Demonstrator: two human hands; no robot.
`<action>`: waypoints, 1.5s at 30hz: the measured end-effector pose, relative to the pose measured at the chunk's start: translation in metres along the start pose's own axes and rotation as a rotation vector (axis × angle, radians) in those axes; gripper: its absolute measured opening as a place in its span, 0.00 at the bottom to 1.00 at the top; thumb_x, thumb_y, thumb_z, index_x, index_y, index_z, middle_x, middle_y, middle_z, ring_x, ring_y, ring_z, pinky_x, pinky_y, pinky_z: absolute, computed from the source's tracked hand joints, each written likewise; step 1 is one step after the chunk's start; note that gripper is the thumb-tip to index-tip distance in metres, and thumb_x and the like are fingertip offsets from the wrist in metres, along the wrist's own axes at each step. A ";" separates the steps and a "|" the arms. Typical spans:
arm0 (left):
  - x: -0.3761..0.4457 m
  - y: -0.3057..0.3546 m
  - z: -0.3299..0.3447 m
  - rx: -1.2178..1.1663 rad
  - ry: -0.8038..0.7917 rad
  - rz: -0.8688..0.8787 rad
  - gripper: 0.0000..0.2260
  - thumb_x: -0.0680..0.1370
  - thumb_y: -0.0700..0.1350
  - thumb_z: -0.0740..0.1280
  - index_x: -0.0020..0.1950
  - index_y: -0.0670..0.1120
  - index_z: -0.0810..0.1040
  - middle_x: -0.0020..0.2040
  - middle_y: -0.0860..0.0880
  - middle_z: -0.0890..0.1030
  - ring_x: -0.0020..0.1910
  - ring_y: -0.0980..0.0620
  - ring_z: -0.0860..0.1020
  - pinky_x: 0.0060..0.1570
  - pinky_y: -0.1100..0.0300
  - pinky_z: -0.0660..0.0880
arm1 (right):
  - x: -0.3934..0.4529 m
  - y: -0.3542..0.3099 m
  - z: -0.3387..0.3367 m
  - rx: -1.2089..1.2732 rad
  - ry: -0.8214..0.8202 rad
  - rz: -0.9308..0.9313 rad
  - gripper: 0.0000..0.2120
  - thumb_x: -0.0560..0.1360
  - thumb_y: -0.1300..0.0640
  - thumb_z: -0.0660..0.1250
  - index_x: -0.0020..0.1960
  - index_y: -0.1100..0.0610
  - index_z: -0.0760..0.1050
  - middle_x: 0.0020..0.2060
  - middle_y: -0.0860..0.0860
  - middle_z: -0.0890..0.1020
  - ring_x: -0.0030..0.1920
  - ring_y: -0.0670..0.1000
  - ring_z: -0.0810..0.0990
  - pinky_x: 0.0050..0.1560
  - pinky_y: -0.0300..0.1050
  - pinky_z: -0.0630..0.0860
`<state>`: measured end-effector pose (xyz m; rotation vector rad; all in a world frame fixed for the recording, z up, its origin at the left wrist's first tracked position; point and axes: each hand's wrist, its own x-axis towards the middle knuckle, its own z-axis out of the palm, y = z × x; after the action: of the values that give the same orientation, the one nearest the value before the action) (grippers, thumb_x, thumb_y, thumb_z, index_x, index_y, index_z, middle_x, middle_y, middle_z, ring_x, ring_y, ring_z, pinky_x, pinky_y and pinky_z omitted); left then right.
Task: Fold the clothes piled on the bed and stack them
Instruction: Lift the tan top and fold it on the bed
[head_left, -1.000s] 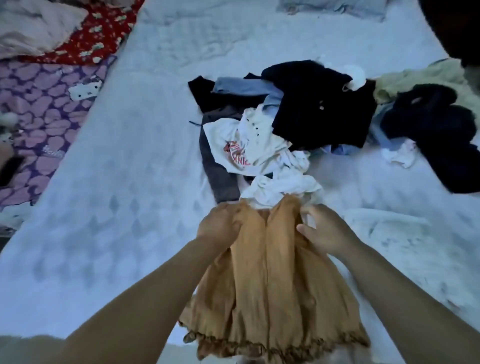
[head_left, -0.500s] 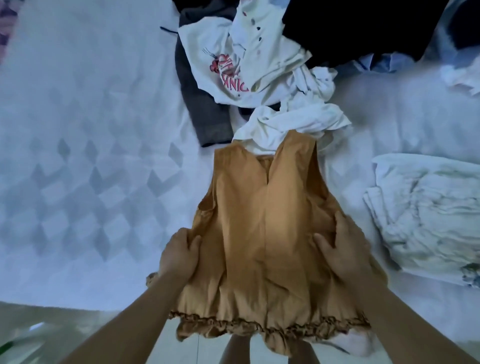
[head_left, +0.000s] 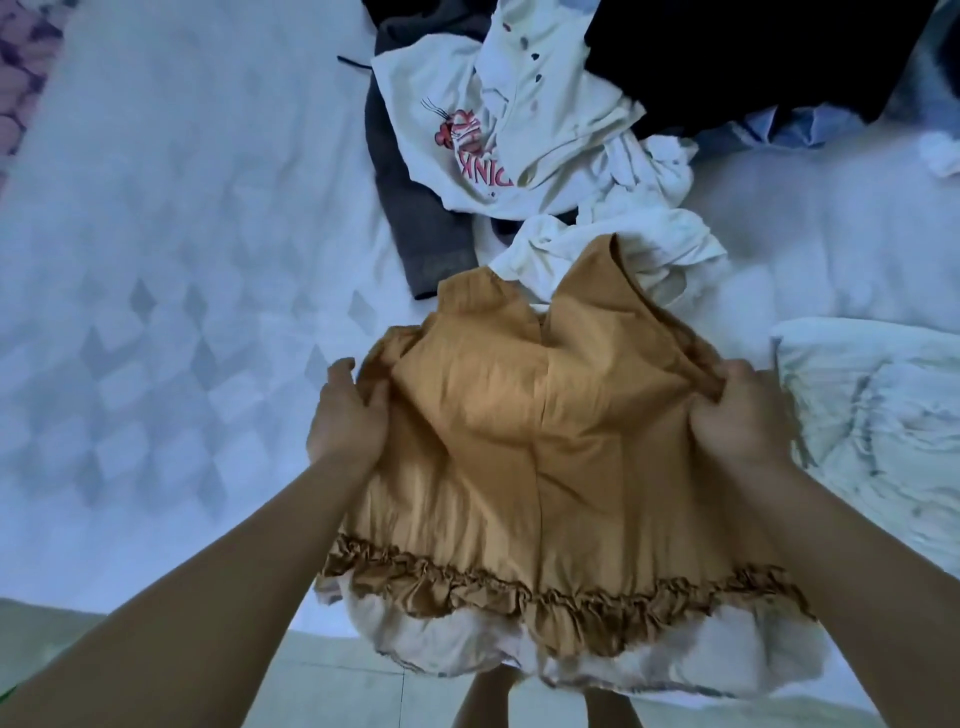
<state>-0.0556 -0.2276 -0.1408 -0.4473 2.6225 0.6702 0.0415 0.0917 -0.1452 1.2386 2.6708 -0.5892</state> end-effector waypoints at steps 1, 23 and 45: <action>0.002 -0.001 0.004 0.066 -0.037 0.015 0.24 0.79 0.49 0.61 0.74 0.48 0.59 0.69 0.43 0.68 0.67 0.42 0.67 0.62 0.47 0.66 | -0.002 -0.006 0.000 -0.028 0.017 0.008 0.18 0.72 0.58 0.63 0.60 0.62 0.73 0.56 0.65 0.75 0.59 0.66 0.72 0.61 0.58 0.69; 0.061 0.113 0.045 0.369 0.090 0.552 0.03 0.72 0.39 0.63 0.44 0.46 0.73 0.37 0.51 0.76 0.41 0.48 0.72 0.60 0.54 0.64 | 0.054 -0.105 0.009 -0.317 0.119 -0.542 0.08 0.70 0.63 0.66 0.48 0.57 0.73 0.44 0.53 0.78 0.54 0.57 0.72 0.52 0.49 0.54; 0.112 0.182 0.063 0.359 0.099 0.772 0.18 0.81 0.48 0.55 0.72 0.50 0.66 0.72 0.51 0.67 0.69 0.48 0.64 0.62 0.58 0.56 | 0.113 -0.162 0.026 -0.115 0.011 -0.741 0.14 0.81 0.54 0.54 0.60 0.60 0.71 0.62 0.54 0.72 0.50 0.57 0.78 0.41 0.47 0.73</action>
<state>-0.2059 -0.0664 -0.1718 0.6859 2.8931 0.3633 -0.1559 0.0655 -0.1536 0.1831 3.0736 -0.4844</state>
